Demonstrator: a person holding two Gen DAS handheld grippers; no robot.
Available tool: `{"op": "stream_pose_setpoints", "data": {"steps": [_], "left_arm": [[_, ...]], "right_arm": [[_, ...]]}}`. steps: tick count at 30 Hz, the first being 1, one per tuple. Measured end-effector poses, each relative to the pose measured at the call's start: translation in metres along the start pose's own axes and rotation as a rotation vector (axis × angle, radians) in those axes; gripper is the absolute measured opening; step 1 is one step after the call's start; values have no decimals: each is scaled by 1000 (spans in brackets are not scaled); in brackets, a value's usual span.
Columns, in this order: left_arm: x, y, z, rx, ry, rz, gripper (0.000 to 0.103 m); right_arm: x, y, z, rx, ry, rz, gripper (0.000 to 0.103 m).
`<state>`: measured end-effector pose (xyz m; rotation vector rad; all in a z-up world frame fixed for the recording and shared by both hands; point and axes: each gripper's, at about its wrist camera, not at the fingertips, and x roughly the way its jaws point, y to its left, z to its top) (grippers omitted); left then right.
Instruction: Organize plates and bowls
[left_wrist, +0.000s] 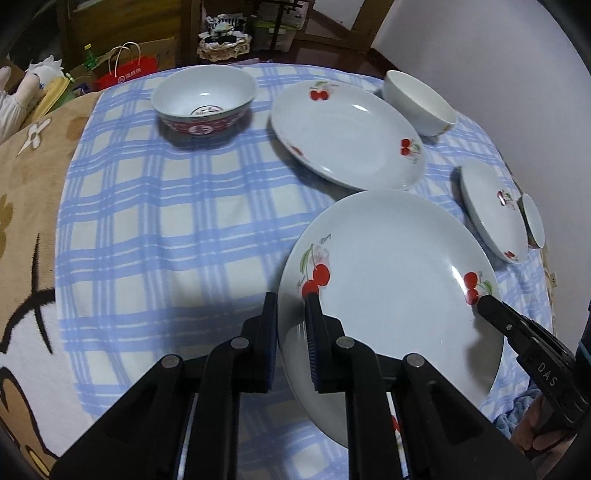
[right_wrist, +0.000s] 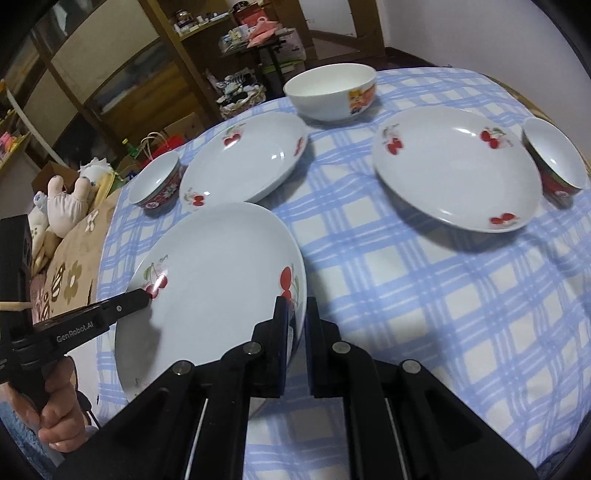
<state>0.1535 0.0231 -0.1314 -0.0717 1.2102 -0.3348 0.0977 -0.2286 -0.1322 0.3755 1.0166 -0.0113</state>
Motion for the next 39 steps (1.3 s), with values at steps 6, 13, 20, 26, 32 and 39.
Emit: {"op": "stream_pose_setpoints", "data": {"steps": [6,13,20,26,32,39], "left_arm": [[1,-25,-1,46,16,0,14],[13,-53,-3,114,61,-5,14],[26,-80,-2,141,87,-10,14],[31,-96,-1,158,80,-20,14],[47,-96,-5,150,94,-20,14],[50,-99,-7,180,83,1,14]], "right_arm": [[-14,-24,-1,51,-22,6,9],[-25,-49,-5,123,-67,-10,9],[-30,-78,-7,203,-79,-44,9],[-25,-98,-12,263,-55,-54,9],[-9,-103,-17,276,-6,-81,9],[-1,-103,-18,259,10,-117,10]]}}
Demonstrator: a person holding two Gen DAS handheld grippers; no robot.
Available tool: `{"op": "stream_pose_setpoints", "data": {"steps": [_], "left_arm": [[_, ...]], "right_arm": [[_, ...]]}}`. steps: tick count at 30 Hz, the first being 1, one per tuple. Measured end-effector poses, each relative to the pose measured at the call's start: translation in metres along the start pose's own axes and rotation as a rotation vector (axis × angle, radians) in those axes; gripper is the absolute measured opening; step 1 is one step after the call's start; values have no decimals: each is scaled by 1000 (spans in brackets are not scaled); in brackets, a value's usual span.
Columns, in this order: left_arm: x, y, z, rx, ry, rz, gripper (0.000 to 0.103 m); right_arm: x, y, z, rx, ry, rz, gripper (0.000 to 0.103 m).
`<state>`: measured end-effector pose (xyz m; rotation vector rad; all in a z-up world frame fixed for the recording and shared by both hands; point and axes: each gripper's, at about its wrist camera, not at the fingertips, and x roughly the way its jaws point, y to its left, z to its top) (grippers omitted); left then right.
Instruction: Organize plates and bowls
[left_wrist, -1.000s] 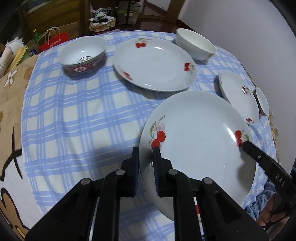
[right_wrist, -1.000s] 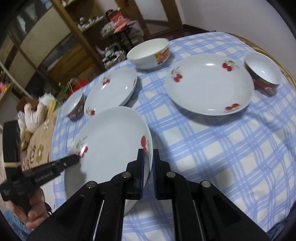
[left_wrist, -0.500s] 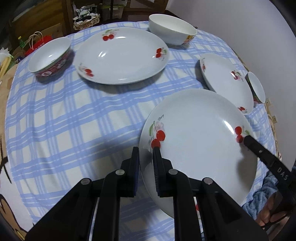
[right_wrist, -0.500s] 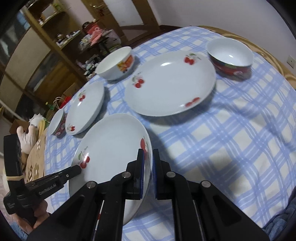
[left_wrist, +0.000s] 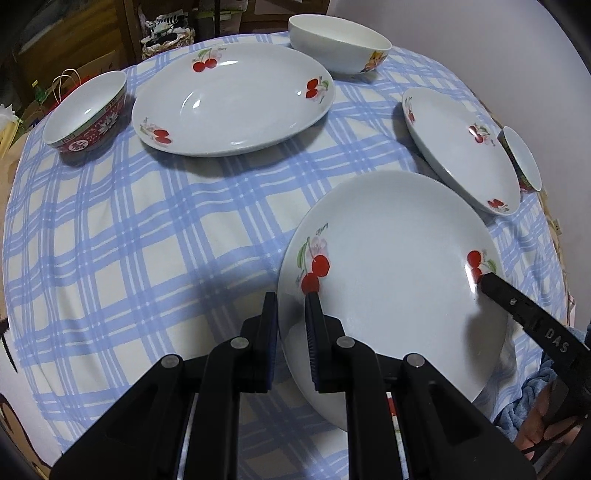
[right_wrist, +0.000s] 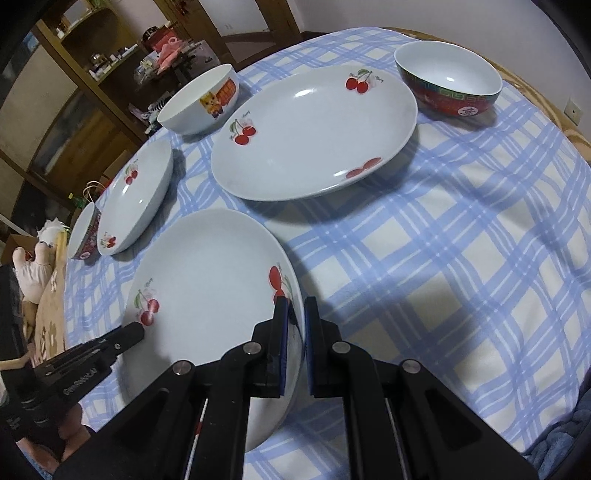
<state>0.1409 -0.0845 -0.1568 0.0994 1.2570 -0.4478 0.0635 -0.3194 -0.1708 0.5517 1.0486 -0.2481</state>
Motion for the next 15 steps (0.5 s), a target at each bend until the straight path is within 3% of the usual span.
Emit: {"op": "stream_pose_setpoints", "data": {"steps": [15], "left_arm": [[-1,-6,0,30,-16,31,14]], "right_arm": [[7,-4,0,34,16,-2,12]]}}
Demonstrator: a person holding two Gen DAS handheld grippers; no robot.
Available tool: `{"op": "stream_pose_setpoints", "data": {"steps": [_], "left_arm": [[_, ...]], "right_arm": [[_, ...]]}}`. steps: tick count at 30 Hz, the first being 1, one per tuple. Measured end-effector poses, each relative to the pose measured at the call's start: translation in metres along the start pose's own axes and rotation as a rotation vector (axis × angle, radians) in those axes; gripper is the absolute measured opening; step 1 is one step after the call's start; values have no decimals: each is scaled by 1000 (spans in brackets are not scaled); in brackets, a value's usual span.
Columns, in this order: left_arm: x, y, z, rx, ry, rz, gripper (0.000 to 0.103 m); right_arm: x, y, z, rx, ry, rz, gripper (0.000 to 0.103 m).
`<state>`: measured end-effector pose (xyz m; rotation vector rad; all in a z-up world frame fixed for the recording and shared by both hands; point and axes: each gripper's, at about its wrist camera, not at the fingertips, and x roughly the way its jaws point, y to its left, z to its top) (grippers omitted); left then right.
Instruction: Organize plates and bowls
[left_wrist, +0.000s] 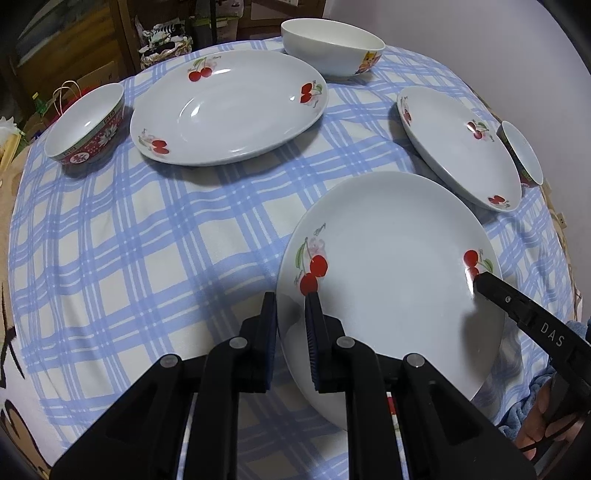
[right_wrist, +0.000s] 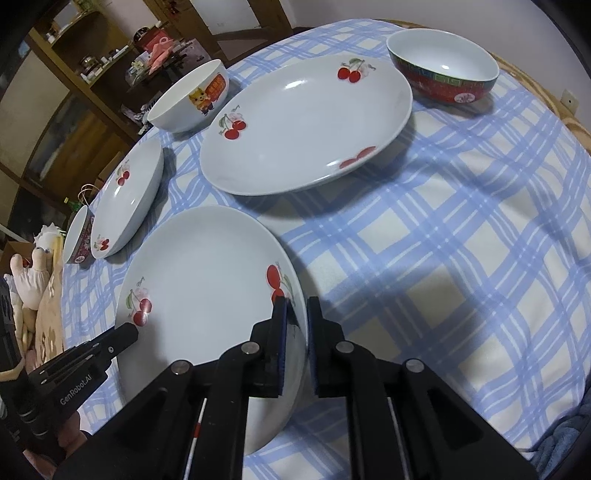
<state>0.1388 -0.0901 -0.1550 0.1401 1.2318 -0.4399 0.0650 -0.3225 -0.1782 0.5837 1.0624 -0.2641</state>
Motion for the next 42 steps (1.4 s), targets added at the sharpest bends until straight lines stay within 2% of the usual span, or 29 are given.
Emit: {"op": "stream_pose_setpoints", "data": {"steps": [7,27,31,37,40,42], "left_arm": [[1,2,0,-5,5,-6,14],[0,-3,4,38,-16,65,17],[-4,2,6,21,-21,61,19],[-19,6,11,28,-56,100,20],[-28,6,14,39,-71,98,24],[-33,4,17,62,-77,97,30]], "right_arm": [[0,-1,1,3,1,2,12],[-2,2,1,-14,6,-7,13],[-7,4,3,-26,-11,-16,13],[-20,10,7,-55,-48,-31,13],[-30,11,11,-59,-73,-6,16],[-37,14,15,-74,-84,-9,26]]}}
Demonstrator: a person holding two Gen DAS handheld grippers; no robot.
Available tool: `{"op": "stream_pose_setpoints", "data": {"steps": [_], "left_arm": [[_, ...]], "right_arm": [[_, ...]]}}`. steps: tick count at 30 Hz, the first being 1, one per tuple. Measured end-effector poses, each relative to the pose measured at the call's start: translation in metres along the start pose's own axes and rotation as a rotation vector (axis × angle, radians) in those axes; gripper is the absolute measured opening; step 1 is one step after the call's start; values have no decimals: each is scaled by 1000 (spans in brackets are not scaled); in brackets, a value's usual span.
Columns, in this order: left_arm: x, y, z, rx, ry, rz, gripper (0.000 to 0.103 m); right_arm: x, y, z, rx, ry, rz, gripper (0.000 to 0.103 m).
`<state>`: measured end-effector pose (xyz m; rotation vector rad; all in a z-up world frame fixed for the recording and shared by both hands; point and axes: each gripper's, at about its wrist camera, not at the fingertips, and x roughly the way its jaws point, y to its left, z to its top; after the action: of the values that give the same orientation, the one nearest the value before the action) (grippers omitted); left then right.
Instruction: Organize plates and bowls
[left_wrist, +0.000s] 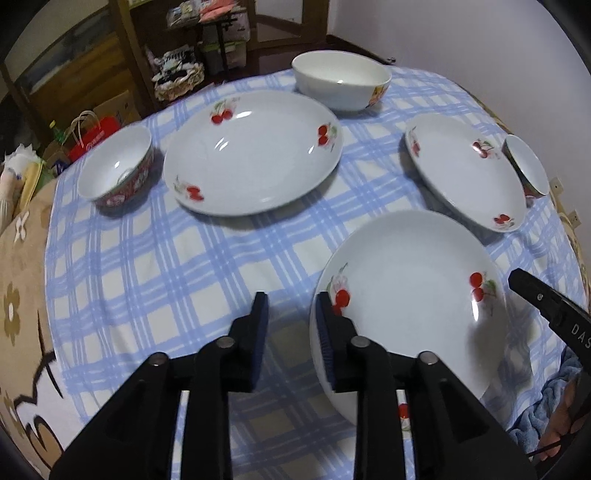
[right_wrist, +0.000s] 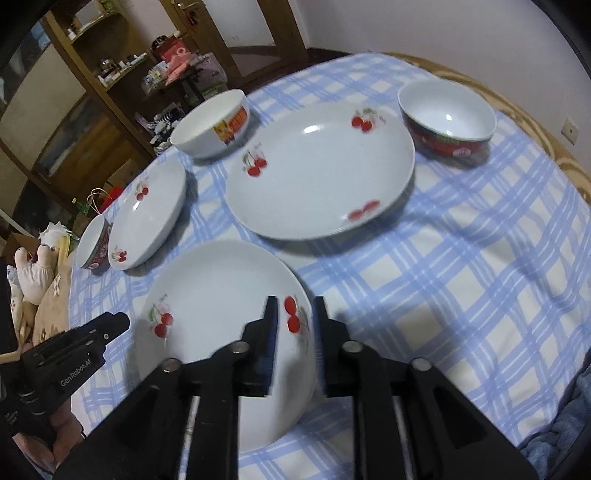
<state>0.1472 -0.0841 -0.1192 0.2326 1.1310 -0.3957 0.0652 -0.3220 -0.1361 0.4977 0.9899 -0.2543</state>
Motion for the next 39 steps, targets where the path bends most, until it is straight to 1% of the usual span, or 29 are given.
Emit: {"op": "stream_pose_setpoints", "data": {"steps": [1,2,4,5,6,7,8,9,10,11,12,13,14,16,18,21,23,26,28,31,35,37,39], "left_arm": [[-3,-2,2,24,-2,1,31],[-5,-5,5,44,-8,3,31],[-10,-10,9,55,-32,25,34],[-14,-12,12,62,-44,41,38],[-16,-16,15,63,-53,47,41],[-18,-17,17,66,-59,48,44],[-21,-20,22,70,-65,48,46],[-23,-21,25,71,-68,49,48],[-26,-24,31,74,-71,52,54],[-29,-25,36,74,-74,49,58],[-30,-27,41,77,-75,46,61],[-33,-30,48,82,-81,35,67],[-35,-33,53,85,-87,33,77],[-40,-38,64,91,-114,44,85],[-44,-44,75,96,-138,40,85],[-44,-48,88,82,-143,30,85],[-40,-53,99,74,-129,20,85],[-34,-59,112,70,-109,6,85],[-28,-64,122,67,-102,-3,85],[-20,-73,132,88,-90,-24,85],[-6,-82,142,99,-96,0,85],[5,-84,146,87,-74,-4,85],[15,-84,148,74,-58,-24,85]], "right_arm": [[-1,1,2,-8,0,-6,37],[-2,1,6,-9,3,-18,44],[-5,-1,10,5,1,-22,48],[-7,-2,14,13,-1,-11,51],[-8,-4,18,18,-2,-3,56],[-10,-5,22,24,-3,-3,65],[-14,-8,28,33,-14,-11,69],[-17,-9,32,36,-23,-14,71],[-21,-11,38,38,-33,-20,75],[-24,-13,43,37,-38,-22,85],[-29,-15,49,30,-52,-23,91],[-33,-18,54,28,-67,-21,101],[-39,-22,62,35,-92,-22,103],[-45,-30,75,51,-115,-20,103],[-46,-35,86,47,-107,-21,103],[-46,-39,100,29,-94,-34,103],[-46,-43,108,31,-95,-36,103],[-45,-46,119,22,-93,-16,103],[-43,-47,126,2,-97,-37,103],[-36,-52,135,-4,-90,-25,103],[-21,-59,143,5,-78,-24,103],[-14,-61,145,3,-70,-29,103],[-8,-61,144,-15,-70,-41,103]]}}
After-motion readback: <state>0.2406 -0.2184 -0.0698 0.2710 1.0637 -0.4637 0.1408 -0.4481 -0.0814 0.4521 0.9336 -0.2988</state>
